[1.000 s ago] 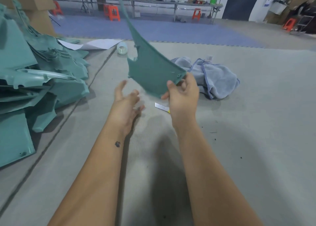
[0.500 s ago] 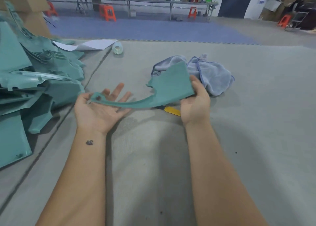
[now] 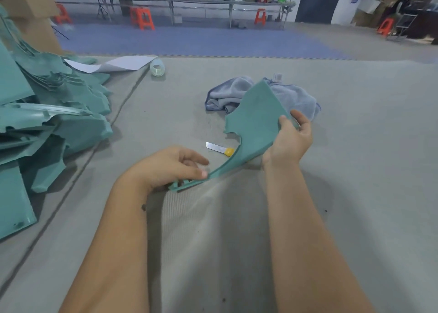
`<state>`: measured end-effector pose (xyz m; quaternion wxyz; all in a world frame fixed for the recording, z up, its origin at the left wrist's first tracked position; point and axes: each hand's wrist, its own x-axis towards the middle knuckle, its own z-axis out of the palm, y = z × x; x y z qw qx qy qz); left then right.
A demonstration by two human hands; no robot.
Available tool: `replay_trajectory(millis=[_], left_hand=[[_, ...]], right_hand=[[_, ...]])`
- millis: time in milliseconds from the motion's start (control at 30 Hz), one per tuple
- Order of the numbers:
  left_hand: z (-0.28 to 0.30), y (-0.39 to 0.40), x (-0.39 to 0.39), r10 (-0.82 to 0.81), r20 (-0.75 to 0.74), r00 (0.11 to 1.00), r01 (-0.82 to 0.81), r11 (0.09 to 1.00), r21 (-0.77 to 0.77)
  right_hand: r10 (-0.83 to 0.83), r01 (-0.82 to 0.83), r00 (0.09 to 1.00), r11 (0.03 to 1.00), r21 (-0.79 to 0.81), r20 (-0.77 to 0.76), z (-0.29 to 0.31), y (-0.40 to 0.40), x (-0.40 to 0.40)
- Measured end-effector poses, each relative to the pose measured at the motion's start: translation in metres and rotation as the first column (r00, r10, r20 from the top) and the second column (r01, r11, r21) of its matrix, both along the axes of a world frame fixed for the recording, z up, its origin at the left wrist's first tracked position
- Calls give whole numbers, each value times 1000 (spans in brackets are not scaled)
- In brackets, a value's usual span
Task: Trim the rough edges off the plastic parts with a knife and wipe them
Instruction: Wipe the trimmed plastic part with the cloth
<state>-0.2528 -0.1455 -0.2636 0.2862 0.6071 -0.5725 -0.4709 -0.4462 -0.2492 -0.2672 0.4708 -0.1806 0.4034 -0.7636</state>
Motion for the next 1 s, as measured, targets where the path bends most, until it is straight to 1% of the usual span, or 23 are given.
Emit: replay_trajectory(millis=[67,133,200,267,300,367,400,433,467,533,567,600,633,667,700,733,767,833,867,900,933,967,1000], left_hand=[[1,-1,-1,1,151,989,-2,1000,8],[0,-3,-3,-5,299,954,13,1000,-25],[-2,-5,-4,17,403,915,18,996,-84],[-3,-7,-2,85,470,878,-15,988,-152],[-3,-8,-1,120,499,858,-35,984,-176],[-4,-9,2,159,543,824,-57,978,-198],[-5,-10,3,169,551,817,-64,977,-204],[-7,-11,4,181,549,816,-73,974,-214],[-7,-11,5,197,537,820,-85,970,-227],[-6,-10,6,220,489,844,-106,962,-251],[-5,-9,6,213,430,877,-114,963,-246],[-4,-7,6,191,337,922,-120,968,-221],[-3,-4,6,155,216,964,-119,978,-174],[-1,0,7,116,82,990,-106,987,-117],[1,4,9,79,-33,996,-81,994,-79],[4,8,12,55,-113,992,-64,995,-77],[5,9,16,50,-173,984,-69,992,-103],[7,8,21,108,-286,952,-159,974,-161],[7,5,20,172,-310,935,-235,956,-177],[6,1,17,252,-291,923,-315,929,-195],[3,-3,13,337,-235,912,-387,897,-216],[-2,-8,7,413,-163,896,-442,863,-244],[-6,-12,2,466,-107,878,-477,837,-269]], right_hand=[[26,-27,999,1000,-13,-45,0,0,0],[62,-65,994,998,-22,-93,1,-1,1],[131,-135,973,991,-11,-190,2,-1,5],[171,-161,928,985,58,-330,2,-3,10],[153,-117,895,987,111,-418,3,-6,11],[74,66,835,971,232,-545,5,-13,10],[61,141,818,943,302,-571,8,-15,7],[79,167,825,912,374,-560,10,-18,2],[109,163,836,887,432,-537,10,-23,-4],[264,48,814,857,513,-518,9,-30,-14],[321,-19,800,857,514,-506,11,-32,-17],[320,-21,798,862,506,-512,13,-35,-17],[297,-20,813,875,485,-502,15,-38,-19],[238,-2,847,896,445,-475,16,-40,-19],[167,31,884,911,411,-436,17,-40,-21],[84,87,904,923,374,-419,14,-39,-23],[8,153,898,931,330,-440,12,-35,-25],[-117,241,876,946,215,-468,10,-28,-25],[-168,250,886,958,139,-433,12,-25,-24],[-190,234,908,969,75,-374,16,-21,-21],[-175,192,928,981,20,-328,22,-18,-17],[-138,135,934,990,-30,-329,29,-12,-11],[-60,31,926,996,-83,-374,36,-3,-5]])
